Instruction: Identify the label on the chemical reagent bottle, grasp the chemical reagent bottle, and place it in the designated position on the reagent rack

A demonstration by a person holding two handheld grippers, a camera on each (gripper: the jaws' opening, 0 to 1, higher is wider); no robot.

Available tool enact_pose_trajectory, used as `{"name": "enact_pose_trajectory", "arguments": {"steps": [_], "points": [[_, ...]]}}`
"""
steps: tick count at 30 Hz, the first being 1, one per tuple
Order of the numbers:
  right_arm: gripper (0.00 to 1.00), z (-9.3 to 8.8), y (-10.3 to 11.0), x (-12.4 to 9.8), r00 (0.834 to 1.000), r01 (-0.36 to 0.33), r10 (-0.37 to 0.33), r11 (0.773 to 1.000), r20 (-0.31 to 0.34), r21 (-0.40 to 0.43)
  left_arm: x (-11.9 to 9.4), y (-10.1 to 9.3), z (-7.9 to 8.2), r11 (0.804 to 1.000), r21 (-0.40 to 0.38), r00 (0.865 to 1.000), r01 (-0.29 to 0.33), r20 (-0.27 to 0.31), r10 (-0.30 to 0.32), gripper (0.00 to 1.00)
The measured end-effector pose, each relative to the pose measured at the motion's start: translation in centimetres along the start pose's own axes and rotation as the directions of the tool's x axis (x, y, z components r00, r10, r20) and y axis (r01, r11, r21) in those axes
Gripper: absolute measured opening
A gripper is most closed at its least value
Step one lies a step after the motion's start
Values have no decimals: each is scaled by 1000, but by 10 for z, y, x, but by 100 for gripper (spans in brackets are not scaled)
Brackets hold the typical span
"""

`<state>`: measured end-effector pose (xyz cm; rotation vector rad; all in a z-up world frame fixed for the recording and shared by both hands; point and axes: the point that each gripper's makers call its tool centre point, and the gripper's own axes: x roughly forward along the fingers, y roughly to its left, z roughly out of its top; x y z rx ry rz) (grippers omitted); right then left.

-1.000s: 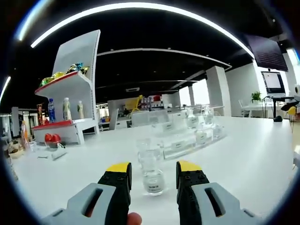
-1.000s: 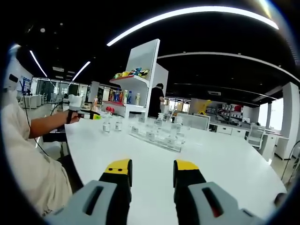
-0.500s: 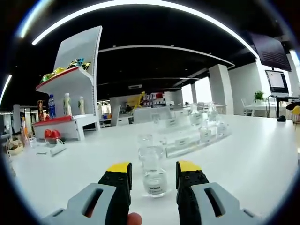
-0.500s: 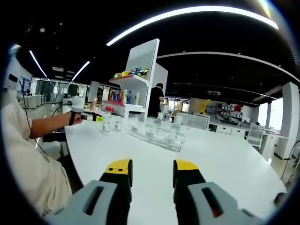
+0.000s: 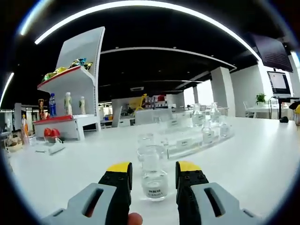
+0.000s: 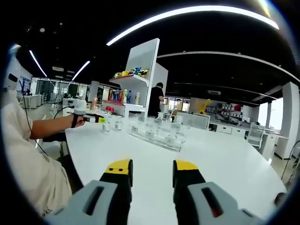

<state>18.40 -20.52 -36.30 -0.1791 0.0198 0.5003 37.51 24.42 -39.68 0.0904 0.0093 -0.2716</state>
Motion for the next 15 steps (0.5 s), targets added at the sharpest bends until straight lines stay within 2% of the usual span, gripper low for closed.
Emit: {"name": "enact_pose_trajectory", "arguments": {"steps": [15], "points": [[33,-2,-2,0,1000,5,-5,1000,-3,3,9,0,-4,1000,-3,1000,-15,-3,15,36]]}}
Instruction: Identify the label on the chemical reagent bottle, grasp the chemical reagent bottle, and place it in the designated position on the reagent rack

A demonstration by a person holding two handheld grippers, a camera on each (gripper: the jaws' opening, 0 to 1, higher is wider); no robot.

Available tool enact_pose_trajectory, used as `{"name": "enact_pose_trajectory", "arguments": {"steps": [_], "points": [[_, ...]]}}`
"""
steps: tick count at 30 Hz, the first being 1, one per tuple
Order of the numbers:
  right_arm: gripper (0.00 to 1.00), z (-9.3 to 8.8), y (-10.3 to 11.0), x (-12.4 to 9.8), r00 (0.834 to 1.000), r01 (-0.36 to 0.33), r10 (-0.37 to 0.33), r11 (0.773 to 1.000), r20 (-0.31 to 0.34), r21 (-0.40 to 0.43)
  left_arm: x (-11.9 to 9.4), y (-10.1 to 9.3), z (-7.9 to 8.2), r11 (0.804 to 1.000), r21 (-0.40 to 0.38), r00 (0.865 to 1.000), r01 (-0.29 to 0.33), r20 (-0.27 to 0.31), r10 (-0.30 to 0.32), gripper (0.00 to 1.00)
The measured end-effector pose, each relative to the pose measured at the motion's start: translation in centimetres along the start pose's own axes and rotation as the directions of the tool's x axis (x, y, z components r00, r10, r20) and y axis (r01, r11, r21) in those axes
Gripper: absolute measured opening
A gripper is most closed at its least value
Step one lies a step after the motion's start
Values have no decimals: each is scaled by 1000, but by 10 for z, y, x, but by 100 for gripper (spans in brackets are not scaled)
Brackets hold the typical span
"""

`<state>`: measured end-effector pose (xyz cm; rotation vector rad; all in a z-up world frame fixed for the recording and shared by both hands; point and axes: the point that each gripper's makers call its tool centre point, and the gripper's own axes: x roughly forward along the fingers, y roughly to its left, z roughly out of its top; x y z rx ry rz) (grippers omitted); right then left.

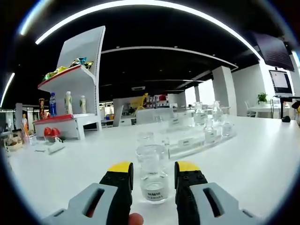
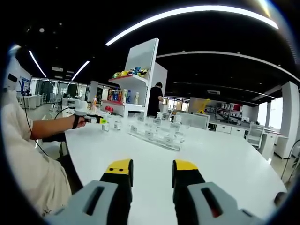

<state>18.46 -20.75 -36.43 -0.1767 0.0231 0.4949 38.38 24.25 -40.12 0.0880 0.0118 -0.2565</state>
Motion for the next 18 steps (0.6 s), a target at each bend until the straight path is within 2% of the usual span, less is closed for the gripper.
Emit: {"name": "enact_pose_trajectory", "arguments": {"steps": [10,18], "points": [[32,-1,-1,1,1000,1,-1,1000,-2,-1,4,-2,-5,1000,-7,1000,-5,-7,5,33],[32,0,-1,0,1000,2,-2,1000,-4,-3,7,-3,-2,1000,-14,1000,-13,4,13,32]]}}
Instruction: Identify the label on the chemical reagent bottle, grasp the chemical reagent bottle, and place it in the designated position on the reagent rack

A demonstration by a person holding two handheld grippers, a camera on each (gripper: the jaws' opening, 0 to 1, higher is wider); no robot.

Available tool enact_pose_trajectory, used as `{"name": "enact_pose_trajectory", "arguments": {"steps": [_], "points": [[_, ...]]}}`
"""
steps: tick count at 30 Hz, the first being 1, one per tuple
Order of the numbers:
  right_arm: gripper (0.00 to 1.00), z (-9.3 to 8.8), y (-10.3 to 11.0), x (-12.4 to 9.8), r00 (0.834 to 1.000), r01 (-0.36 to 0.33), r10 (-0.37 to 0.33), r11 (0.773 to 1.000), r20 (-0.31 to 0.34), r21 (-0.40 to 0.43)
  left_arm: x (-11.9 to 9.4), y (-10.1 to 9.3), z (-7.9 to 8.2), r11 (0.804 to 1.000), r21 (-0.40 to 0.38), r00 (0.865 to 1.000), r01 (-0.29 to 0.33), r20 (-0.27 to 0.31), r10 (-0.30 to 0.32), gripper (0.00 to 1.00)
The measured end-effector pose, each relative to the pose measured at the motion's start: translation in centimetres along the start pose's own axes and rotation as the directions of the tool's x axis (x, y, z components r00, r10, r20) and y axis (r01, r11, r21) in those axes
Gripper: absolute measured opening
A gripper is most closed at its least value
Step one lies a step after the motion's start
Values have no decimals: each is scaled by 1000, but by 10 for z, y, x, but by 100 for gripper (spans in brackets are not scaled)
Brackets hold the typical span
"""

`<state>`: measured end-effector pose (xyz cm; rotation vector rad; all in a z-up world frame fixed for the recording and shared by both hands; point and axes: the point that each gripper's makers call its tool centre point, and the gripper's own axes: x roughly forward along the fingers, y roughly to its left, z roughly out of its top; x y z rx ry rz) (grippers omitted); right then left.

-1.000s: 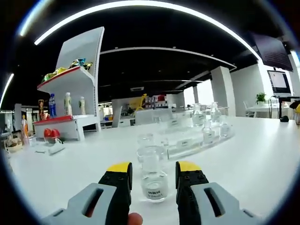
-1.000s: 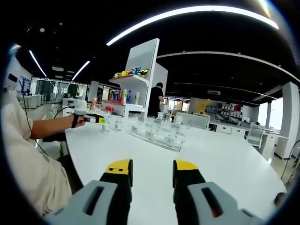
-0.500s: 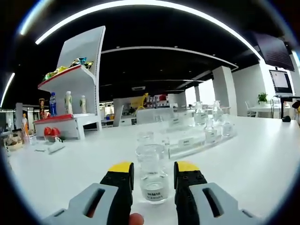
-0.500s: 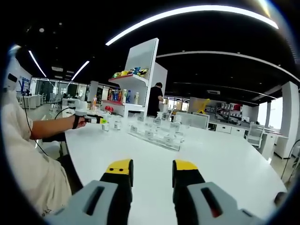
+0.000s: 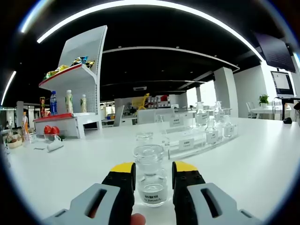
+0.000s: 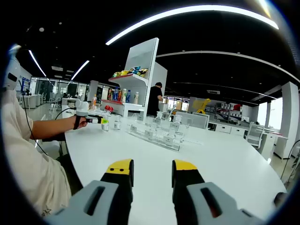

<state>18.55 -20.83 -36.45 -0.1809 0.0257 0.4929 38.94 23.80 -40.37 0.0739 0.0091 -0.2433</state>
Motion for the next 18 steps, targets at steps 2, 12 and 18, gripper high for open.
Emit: {"name": "enact_pose_trajectory", "arguments": {"steps": [2,12,18], "points": [[32,0,0,0,1000,1,-1,1000,0,0,1,1,0,1000,-2,1000,-6,2,6,31],[32,-1,0,1,1000,0,0,1000,-2,0,3,4,-2,999,-22,1000,-24,-3,24,27],[32,-1,0,1,1000,-1,1,1000,-5,-1,3,6,0,999,-30,1000,-28,0,28,26]]}}
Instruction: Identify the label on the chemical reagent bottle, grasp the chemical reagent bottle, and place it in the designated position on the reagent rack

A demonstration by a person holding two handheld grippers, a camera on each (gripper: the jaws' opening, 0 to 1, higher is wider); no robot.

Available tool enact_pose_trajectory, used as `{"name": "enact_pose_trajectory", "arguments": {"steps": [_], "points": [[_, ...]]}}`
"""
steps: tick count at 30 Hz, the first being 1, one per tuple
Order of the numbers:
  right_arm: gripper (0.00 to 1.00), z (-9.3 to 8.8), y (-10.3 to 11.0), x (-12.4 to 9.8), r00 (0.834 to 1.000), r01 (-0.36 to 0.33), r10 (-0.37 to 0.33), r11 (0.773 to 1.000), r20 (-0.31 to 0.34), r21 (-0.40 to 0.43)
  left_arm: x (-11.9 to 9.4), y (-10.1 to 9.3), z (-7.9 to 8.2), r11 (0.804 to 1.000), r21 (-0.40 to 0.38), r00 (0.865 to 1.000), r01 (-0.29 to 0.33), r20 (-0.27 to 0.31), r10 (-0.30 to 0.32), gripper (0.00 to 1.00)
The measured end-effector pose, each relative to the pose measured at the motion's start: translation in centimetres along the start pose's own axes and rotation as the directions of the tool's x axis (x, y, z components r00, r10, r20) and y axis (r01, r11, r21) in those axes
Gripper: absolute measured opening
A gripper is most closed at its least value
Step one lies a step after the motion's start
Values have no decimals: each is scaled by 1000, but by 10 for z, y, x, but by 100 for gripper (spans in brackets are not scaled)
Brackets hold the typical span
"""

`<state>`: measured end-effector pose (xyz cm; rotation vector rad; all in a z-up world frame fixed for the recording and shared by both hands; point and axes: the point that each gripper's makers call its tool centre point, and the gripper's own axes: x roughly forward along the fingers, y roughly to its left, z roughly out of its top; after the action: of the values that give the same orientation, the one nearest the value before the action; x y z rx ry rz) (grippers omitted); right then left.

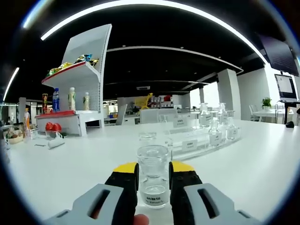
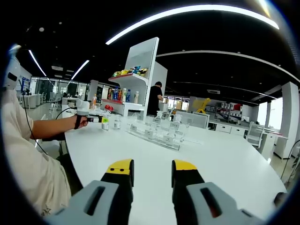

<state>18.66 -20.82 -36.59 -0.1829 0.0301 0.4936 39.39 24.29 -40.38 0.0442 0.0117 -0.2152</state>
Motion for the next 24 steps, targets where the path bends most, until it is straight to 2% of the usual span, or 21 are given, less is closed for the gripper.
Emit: {"name": "enact_pose_trajectory", "arguments": {"steps": [24], "points": [[31,-1,-2,-1,1000,6,-6,1000,-1,-1,4,2,0,1000,-28,1000,-2,6,2,22]]}}
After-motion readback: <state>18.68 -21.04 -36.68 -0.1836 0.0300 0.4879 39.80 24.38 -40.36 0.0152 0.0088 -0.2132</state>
